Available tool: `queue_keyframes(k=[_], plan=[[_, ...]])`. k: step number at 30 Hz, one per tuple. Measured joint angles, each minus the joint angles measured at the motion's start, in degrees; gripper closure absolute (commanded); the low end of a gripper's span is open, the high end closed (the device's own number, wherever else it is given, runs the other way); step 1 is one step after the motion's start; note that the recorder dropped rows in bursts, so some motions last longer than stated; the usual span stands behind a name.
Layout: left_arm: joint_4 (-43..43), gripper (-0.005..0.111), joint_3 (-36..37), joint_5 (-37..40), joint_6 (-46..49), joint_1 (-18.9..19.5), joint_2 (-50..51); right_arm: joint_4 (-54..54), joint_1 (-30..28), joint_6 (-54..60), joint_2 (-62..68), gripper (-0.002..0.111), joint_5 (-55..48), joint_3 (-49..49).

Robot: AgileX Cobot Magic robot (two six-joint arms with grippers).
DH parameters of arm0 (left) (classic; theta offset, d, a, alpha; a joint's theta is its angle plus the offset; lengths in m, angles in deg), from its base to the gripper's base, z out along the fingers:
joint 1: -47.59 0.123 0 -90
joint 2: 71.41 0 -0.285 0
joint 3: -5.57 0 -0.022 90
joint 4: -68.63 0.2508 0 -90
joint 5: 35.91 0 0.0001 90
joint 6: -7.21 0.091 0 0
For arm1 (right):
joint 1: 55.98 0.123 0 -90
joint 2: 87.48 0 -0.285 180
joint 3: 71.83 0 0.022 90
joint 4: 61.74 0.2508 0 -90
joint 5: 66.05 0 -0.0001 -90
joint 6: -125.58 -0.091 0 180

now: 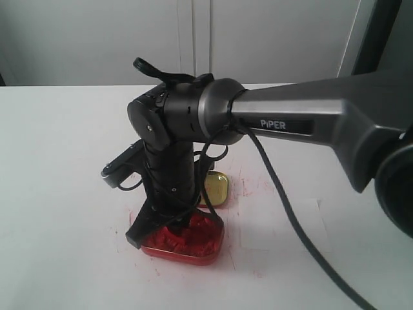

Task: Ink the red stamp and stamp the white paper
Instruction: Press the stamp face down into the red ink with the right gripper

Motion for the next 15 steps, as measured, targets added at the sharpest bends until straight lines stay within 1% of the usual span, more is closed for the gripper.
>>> queue_keyframes(k=[15], plan=[[0.0, 0.107, 0.0, 0.0, 0.0, 0.0, 0.0, -0.2, 0.0, -0.1, 2.0, 0.108, -2.0, 0.6]])
